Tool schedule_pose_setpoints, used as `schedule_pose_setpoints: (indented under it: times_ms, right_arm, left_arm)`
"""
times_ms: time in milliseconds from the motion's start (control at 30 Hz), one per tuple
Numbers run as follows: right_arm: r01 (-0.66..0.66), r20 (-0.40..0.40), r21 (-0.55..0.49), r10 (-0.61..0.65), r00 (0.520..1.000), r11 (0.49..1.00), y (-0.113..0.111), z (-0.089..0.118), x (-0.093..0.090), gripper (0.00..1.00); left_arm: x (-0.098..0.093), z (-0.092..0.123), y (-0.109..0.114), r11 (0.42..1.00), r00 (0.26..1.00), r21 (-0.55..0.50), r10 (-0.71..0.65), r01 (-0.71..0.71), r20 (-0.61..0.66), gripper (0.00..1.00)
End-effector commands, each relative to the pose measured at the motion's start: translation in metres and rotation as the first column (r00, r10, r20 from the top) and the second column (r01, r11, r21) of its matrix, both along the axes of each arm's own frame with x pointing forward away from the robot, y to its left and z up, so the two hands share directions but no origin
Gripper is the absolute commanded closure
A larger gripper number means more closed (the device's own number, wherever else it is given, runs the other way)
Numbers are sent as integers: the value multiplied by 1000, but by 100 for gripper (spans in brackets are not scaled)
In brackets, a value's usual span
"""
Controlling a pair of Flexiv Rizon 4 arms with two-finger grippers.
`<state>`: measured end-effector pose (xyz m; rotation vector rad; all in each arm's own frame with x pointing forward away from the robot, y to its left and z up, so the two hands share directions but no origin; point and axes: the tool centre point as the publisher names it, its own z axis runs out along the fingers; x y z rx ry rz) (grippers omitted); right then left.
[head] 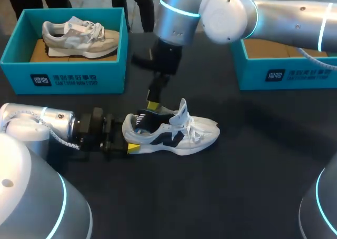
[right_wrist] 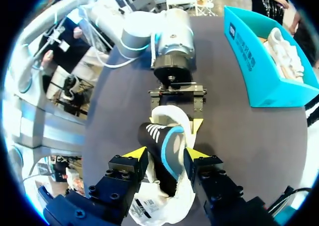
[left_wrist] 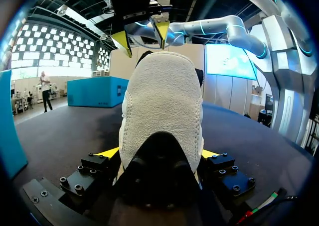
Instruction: Take the shoe out of the shoebox, open the shoe tongue, remove and reinsert the insole, then place the shoe into the shoebox
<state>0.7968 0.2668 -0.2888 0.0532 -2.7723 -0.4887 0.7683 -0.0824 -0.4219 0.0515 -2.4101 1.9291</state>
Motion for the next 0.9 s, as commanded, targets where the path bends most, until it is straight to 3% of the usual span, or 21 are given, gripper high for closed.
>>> schedule_pose_setpoints:
  times_ms: [33,133,167,200,767,900]
  right_arm:
    - [-32,-50,16,33,998,999,5,0,5,53]
    - [-46,-63,23,47,997,999,8,1,5,51]
    - [-45,-61,19,46,997,999,9,1,5,7]
    - [-48,-55,36,50,997,998,11,3,4,0]
    - [-48,-55,36,50,997,998,11,3,4,0]
    - [-41,-165,19,44,985,999,12,-2,3,0]
  left_arm:
    - [0,-1,-1,1000,1000,1,2,-2,0,100]
    - [0,-1,-1,1000,1000,1,2,-2,0,100]
    - [0,-1,-1,1000,1000,1,2,-2,0,100]
    - [0,-1,-1,1000,1000,1,2,-2,0,100]
    - [0,-1,-1,1000,1000,1,2,-2,0,100]
    - [0,-1,-1,1000,1000,1,2,-2,0,100]
